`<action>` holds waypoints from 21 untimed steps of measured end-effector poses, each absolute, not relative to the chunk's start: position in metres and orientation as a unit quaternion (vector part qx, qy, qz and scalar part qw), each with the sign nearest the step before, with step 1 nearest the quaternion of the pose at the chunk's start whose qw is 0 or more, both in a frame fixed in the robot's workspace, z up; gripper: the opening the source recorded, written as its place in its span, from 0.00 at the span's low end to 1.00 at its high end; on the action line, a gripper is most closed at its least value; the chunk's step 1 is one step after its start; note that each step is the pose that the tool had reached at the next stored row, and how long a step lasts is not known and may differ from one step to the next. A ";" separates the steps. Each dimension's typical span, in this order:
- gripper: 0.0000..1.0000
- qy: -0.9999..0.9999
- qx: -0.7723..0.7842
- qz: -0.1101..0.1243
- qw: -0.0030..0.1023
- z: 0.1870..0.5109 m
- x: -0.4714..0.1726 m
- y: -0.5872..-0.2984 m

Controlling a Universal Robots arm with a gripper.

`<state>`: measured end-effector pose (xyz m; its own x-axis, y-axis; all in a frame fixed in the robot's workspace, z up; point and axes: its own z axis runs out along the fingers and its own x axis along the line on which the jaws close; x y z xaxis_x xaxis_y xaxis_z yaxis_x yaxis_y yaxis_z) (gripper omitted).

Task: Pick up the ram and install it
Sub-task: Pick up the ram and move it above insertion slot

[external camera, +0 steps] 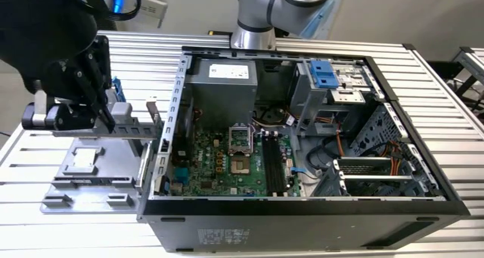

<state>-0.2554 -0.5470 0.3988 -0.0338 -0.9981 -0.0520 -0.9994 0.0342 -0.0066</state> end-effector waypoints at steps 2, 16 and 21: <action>0.00 0.719 -0.695 0.016 0.021 0.399 -0.250 -0.546; 0.00 0.719 -0.695 0.016 0.021 0.399 -0.213 -0.540; 0.00 0.719 -0.695 0.016 0.021 0.399 -0.198 -0.538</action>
